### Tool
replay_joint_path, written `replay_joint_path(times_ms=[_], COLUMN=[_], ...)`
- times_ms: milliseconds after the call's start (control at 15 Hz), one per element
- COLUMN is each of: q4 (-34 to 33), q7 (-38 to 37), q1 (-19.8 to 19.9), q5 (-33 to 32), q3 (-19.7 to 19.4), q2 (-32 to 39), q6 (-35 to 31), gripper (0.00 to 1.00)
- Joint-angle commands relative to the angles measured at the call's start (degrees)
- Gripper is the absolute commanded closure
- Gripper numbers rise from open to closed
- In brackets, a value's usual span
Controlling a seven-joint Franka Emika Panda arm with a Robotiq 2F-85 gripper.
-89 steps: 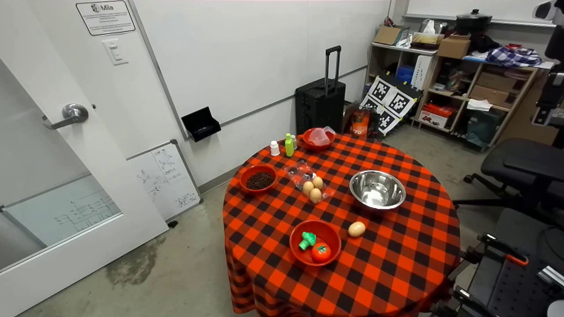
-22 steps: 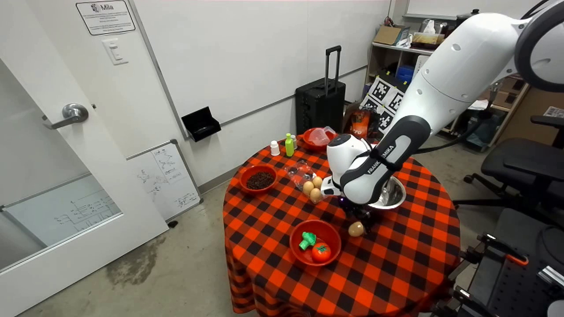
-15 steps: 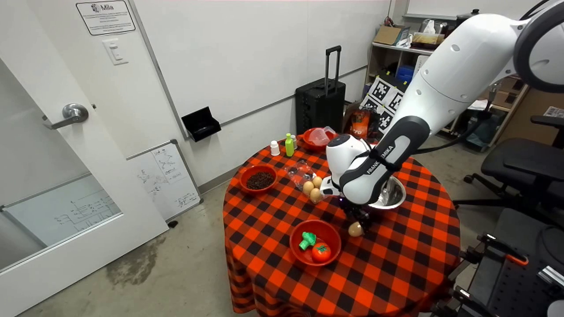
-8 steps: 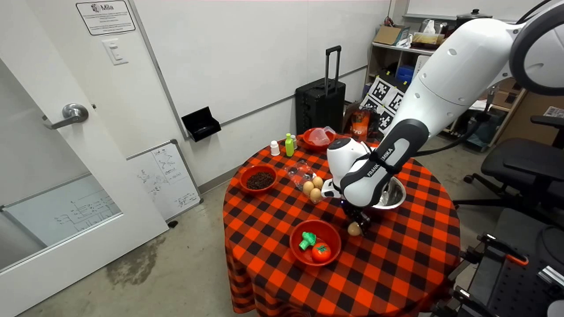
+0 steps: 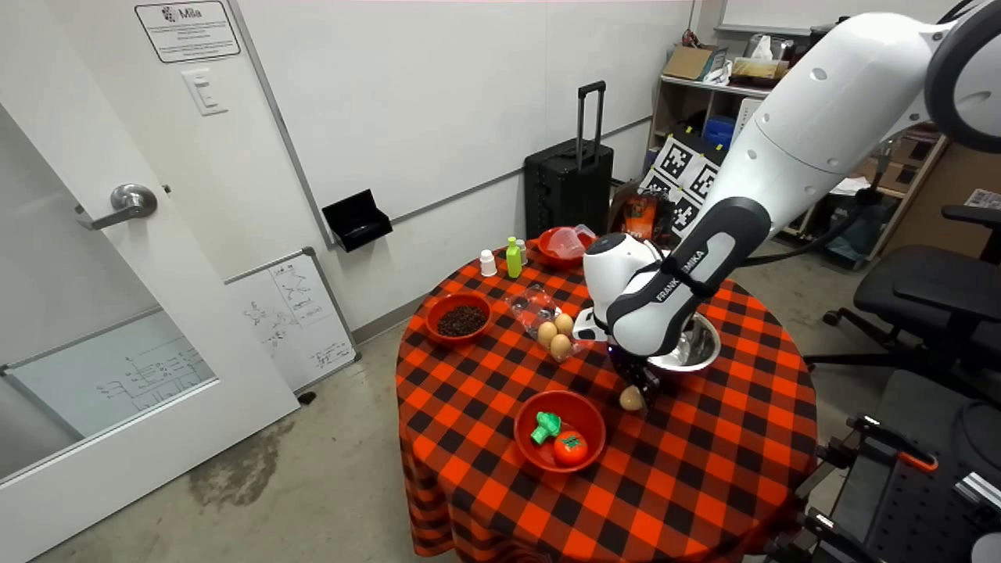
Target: Put the egg in the red bowl
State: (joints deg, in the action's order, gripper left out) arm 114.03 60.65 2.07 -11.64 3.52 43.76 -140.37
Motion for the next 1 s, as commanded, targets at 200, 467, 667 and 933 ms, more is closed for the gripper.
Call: replay_joint_path(times_ms=[200, 467, 667, 933], q4=[10.09, 13.56, 14.13, 12.63], q7=[-0.47, 0.77, 1.74, 2.25], q1=[-0.26, -2.61, -4.59, -7.17], q5=[-1.26, -1.23, -0.50, -0.96], q3=[1.49, 4.70, 7.07, 8.87], q2=[-16.19, -23.56, -25.90, -24.63], q6=[6.18, 8.55, 9.28, 8.68], gripper=[0.77, 0.77, 0.77, 0.77])
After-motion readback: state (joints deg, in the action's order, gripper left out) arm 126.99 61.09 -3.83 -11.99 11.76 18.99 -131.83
